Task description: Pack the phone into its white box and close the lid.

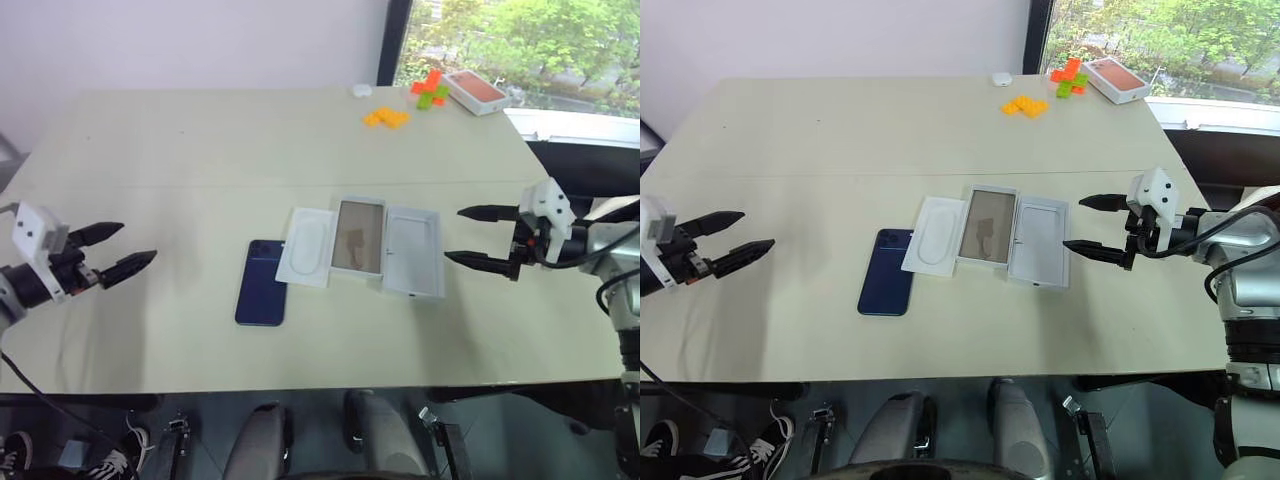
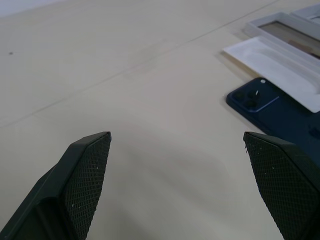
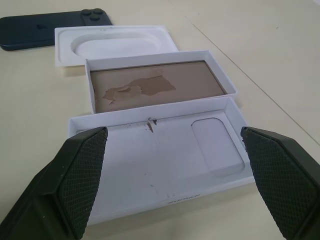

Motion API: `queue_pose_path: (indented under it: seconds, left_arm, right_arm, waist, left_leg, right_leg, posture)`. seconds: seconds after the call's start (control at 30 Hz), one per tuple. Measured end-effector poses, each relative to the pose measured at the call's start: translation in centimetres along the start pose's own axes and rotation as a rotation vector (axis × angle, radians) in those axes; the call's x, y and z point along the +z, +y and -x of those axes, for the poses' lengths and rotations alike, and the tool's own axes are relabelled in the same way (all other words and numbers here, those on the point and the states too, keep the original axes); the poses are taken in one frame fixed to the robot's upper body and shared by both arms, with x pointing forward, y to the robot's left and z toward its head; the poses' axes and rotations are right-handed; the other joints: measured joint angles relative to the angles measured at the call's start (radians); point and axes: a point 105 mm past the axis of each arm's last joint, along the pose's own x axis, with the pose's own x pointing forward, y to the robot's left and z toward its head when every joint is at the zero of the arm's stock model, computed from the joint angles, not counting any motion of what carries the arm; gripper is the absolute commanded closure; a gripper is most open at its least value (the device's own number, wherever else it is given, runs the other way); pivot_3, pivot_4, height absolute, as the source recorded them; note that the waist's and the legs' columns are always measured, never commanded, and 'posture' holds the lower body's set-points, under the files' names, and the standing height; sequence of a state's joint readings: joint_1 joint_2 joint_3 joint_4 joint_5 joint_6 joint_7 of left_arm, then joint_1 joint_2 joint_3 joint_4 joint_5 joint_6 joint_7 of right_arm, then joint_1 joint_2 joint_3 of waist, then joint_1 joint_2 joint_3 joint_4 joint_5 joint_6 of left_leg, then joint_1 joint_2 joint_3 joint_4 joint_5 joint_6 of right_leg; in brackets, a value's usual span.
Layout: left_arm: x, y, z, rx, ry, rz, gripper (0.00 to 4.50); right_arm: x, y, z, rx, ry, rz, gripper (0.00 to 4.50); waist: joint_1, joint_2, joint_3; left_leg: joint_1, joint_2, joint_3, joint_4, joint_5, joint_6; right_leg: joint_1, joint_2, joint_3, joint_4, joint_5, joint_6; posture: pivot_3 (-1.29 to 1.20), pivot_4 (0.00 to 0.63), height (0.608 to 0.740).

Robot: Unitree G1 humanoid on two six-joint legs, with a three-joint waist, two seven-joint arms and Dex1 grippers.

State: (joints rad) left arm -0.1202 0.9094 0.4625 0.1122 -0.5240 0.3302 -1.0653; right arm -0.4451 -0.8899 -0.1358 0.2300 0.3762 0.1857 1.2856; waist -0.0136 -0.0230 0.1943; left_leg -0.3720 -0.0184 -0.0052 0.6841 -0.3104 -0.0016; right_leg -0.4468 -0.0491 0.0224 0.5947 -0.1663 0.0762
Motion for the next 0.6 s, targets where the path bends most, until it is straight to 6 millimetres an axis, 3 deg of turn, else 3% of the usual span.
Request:
queue_pose_path:
  seconds: [0.6]
  left_arm:
    - [0.4,-0.3,-1.3,-0.021,-0.019,0.031,0.03]
  right_arm:
    - [-1.3,-0.8,0.6,-0.099,0.015,-0.001,0.00]
  waist:
    - [-0.001,0.000,0.000]
  left_leg:
    - [0.000,0.000,0.000,0.000,0.000,0.000]
  right_leg:
    - [0.000,0.000,0.000,0.000,0.000,0.000]
  posture:
    - [0.00,0.150,0.740]
